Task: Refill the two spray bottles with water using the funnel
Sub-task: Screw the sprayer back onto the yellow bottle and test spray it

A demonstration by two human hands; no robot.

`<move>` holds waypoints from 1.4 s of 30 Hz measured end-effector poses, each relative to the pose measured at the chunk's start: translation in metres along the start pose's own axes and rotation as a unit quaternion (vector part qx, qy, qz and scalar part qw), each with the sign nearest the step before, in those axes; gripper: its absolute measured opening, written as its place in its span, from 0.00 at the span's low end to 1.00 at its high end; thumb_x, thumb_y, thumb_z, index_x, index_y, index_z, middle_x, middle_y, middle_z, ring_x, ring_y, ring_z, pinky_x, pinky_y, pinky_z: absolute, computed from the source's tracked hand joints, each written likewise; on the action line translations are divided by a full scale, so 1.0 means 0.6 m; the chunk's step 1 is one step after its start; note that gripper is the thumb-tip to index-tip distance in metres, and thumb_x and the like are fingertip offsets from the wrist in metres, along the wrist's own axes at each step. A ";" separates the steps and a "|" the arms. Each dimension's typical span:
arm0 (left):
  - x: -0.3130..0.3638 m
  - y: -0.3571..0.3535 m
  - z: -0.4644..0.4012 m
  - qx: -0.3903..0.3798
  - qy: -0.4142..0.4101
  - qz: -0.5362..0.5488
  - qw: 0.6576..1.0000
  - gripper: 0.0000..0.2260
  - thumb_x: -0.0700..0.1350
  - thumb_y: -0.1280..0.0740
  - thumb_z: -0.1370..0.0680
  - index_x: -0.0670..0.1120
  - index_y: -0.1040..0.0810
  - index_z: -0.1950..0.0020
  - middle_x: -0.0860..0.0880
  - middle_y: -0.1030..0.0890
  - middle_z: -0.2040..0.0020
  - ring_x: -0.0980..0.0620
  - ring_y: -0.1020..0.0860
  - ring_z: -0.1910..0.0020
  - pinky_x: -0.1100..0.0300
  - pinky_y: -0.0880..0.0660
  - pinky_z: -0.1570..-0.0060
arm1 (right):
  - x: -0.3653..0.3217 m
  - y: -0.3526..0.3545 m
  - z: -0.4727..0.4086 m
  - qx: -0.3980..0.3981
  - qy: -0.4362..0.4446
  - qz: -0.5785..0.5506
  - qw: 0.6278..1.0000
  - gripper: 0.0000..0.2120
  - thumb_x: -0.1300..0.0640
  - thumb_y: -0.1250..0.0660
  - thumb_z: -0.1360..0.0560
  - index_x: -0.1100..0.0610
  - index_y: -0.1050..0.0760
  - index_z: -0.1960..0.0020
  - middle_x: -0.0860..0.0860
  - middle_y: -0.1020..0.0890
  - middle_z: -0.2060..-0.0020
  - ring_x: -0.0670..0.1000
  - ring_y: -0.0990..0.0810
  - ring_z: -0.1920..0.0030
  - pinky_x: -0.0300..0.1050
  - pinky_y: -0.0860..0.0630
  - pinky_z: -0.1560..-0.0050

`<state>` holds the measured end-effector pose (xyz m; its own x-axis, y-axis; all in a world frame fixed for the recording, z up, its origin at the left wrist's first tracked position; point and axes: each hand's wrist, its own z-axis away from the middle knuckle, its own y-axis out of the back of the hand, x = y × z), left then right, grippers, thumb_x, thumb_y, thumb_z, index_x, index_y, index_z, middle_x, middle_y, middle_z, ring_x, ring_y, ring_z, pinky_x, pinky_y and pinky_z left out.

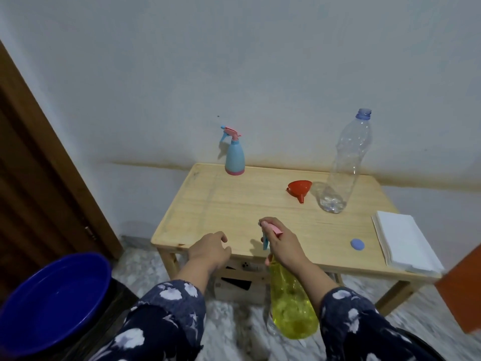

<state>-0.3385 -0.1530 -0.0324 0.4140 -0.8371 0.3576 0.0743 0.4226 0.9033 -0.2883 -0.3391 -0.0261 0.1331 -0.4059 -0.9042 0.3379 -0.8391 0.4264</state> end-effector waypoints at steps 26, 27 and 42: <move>0.074 0.095 -0.236 0.018 -0.136 0.278 0.951 0.38 0.62 0.22 0.38 0.53 0.30 0.32 0.52 0.23 0.38 0.51 0.24 0.39 0.53 0.25 0.41 | -0.143 0.034 -0.307 0.031 -0.042 0.036 0.998 0.53 0.30 0.28 0.41 0.50 0.44 0.25 0.48 0.28 0.32 0.52 0.26 0.36 0.53 0.27 0.36; 0.078 0.094 -0.248 0.032 -0.129 0.270 0.954 0.38 0.62 0.22 0.38 0.54 0.30 0.32 0.53 0.23 0.38 0.51 0.24 0.39 0.54 0.25 0.43 | -0.131 0.033 -0.311 0.029 -0.072 0.053 0.996 0.53 0.30 0.27 0.43 0.51 0.42 0.26 0.51 0.26 0.34 0.52 0.24 0.38 0.52 0.25 0.39; 0.174 0.040 -0.461 0.053 -0.135 0.329 0.933 0.24 0.46 0.25 0.29 0.52 0.30 0.36 0.56 0.23 0.47 0.53 0.23 0.47 0.57 0.27 0.49 | -0.010 0.082 -0.503 0.084 -0.082 -0.003 0.993 0.31 0.58 0.22 0.34 0.56 0.32 0.35 0.54 0.21 0.41 0.54 0.20 0.43 0.56 0.24 0.41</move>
<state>-0.0425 -0.1342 -0.0391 0.0927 -0.4718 0.8768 -0.2119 0.8511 0.4803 0.0089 -0.2687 -0.0076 -0.0271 -0.4437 -0.8958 0.1756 -0.8843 0.4327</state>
